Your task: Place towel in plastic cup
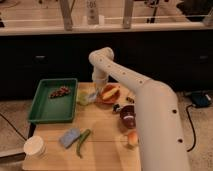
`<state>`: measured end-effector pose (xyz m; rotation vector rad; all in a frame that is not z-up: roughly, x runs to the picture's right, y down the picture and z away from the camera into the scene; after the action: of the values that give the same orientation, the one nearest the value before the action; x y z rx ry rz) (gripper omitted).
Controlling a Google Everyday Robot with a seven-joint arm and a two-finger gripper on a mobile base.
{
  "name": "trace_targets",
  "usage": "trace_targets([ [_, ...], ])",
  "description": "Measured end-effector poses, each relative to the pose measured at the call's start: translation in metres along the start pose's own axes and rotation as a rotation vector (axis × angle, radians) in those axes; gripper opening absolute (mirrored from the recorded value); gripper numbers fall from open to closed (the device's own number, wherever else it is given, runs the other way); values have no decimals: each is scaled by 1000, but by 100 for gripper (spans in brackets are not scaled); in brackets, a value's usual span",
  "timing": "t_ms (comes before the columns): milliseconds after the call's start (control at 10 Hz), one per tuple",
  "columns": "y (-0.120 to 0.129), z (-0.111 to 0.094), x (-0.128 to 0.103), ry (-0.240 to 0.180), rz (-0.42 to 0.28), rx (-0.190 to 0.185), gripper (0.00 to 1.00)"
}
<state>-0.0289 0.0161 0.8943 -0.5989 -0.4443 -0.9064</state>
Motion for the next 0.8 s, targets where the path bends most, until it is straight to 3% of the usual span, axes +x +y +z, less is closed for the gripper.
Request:
trace_targets([
  [300, -3, -2, -3, 1, -34, 2, 1],
  [800, -20, -5, -18, -1, -141, 7, 0],
])
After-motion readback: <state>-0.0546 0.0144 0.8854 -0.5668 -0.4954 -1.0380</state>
